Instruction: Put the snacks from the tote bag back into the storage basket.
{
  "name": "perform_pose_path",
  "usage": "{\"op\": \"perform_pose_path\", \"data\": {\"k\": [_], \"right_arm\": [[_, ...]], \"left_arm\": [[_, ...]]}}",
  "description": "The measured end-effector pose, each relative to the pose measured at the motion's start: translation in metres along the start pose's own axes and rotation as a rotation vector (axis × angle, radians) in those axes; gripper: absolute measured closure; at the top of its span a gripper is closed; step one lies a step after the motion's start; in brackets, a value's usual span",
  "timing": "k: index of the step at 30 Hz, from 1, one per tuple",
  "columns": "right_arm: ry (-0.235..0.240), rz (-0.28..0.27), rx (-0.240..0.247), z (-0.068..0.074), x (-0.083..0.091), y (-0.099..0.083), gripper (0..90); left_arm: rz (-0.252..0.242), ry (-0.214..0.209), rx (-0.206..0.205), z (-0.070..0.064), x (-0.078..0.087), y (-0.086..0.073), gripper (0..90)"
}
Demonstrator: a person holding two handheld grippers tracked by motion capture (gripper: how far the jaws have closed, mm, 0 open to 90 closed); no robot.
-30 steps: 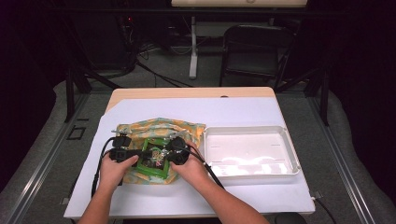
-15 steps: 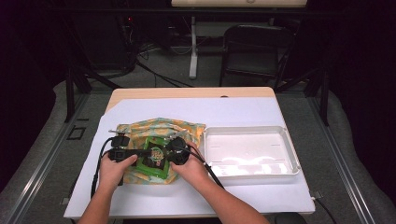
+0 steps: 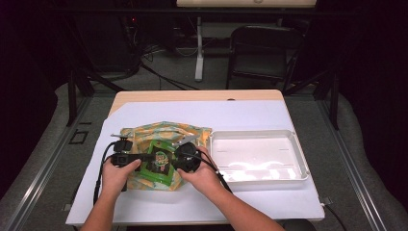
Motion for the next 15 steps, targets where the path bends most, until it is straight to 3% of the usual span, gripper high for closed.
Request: {"op": "perform_pose_path", "data": {"k": [5, 15], "right_arm": [[0.036, -0.028, -0.013, -0.006, 0.018, -0.005, 67.6], [0.043, -0.116, -0.067, -0.031, 0.048, -0.013, 65.3]], "left_arm": [[-0.011, -0.006, 0.004, -0.001, 0.0, 0.001, 68.6], [-0.021, -0.01, 0.005, -0.004, 0.002, 0.001, 69.8]]}}
Point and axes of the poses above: each handheld gripper's, and its own axes: x roughly backward along the jaws, y roughly out of its top, z roughly to its left, the point moved 3 cm from there along -x, roughly forward along the jaws, and after that the axes turned 8 degrees about -x, right-handed, at the moved point
